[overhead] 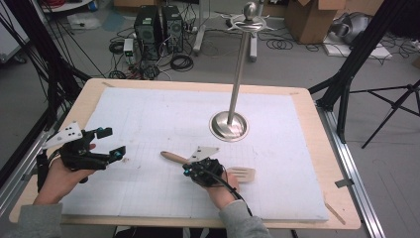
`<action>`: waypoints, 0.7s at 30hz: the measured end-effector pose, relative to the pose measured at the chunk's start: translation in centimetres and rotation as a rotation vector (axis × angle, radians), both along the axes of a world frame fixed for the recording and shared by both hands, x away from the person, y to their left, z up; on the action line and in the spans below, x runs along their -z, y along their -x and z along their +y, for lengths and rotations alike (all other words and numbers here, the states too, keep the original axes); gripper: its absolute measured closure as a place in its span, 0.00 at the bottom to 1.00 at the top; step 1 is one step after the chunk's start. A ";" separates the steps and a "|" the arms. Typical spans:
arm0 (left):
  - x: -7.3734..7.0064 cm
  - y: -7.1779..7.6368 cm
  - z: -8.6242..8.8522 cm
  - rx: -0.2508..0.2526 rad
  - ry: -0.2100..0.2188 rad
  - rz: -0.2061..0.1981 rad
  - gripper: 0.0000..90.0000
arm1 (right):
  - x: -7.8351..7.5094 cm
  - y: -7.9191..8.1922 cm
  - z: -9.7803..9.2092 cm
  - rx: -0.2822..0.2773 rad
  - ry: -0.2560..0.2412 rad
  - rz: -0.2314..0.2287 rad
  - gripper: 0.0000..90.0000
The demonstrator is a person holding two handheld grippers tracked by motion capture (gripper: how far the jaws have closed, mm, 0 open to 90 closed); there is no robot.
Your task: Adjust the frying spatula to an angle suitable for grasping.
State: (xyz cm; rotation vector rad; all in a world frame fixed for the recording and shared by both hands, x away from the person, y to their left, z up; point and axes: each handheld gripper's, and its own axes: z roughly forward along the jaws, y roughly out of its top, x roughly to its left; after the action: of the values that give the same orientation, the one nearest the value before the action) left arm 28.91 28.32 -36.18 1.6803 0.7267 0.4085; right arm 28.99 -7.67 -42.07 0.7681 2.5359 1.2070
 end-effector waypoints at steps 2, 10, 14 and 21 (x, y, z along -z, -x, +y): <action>-0.1 0.1 0.0 -0.005 0.010 0.000 0.11 | -0.6 0.2 -0.9 0.000 -0.015 -0.004 1.00; 0.0 0.0 -0.1 -0.001 -0.003 0.002 0.11 | -3.1 -0.3 -4.3 0.052 -0.078 -0.070 1.00; 0.1 -0.1 -0.1 -0.002 -0.003 0.003 0.11 | -3.7 -0.7 -5.3 0.054 -0.078 -0.077 1.00; 0.1 0.0 -0.1 -0.003 0.001 0.007 0.11 | -3.5 -2.4 -6.4 -0.004 0.023 -0.076 1.00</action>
State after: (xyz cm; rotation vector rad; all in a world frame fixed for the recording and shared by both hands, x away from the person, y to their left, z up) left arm 28.96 28.24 -36.25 1.6810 0.7349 0.4046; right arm 31.36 -14.09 -38.57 0.6984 2.4873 1.1832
